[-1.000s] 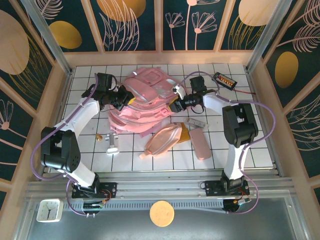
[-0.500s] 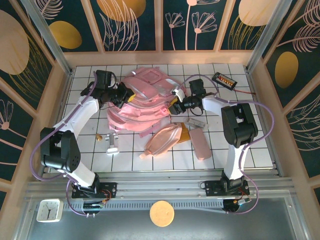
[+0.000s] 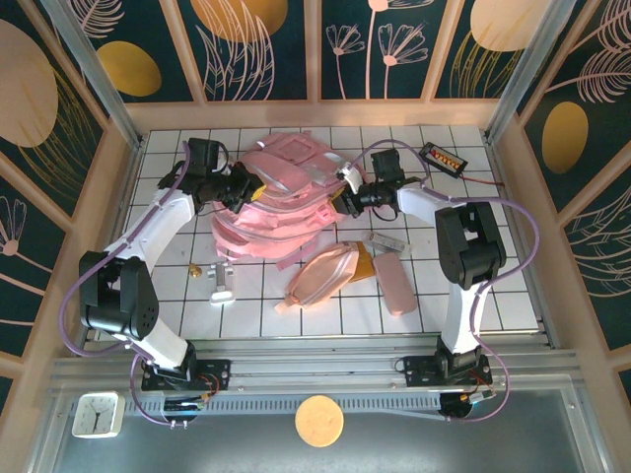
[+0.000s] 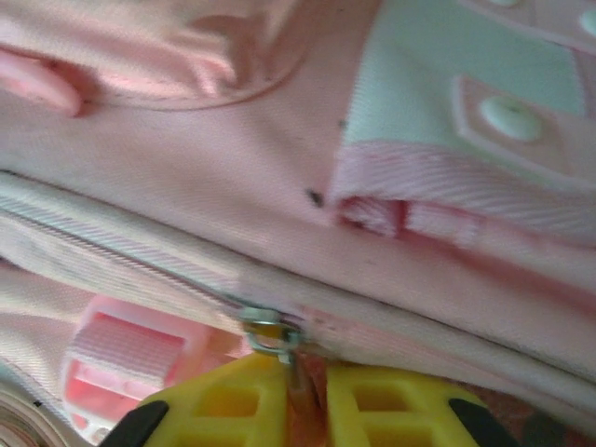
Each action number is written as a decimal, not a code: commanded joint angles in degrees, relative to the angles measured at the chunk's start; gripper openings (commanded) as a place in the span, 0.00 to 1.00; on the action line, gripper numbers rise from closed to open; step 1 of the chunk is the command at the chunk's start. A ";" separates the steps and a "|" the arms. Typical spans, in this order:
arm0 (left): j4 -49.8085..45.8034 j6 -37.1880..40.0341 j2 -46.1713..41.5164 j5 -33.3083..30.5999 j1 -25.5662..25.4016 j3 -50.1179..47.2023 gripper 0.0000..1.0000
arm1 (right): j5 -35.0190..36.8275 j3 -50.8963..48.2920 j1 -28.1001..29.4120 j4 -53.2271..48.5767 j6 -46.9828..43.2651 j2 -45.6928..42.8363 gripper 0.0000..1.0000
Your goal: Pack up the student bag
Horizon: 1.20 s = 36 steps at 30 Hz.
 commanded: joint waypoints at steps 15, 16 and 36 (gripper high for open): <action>14.20 -4.97 -3.51 -0.41 -1.14 -3.83 0.00 | -1.51 4.28 4.25 -12.13 11.27 -5.87 0.00; 15.12 -5.60 -3.15 -0.50 -1.64 -3.91 0.00 | -2.13 4.78 5.31 -13.75 12.21 -5.28 0.00; 24.93 -12.51 -0.34 -6.08 -8.82 -5.53 0.00 | 2.60 5.37 20.39 13.57 61.51 -3.84 0.00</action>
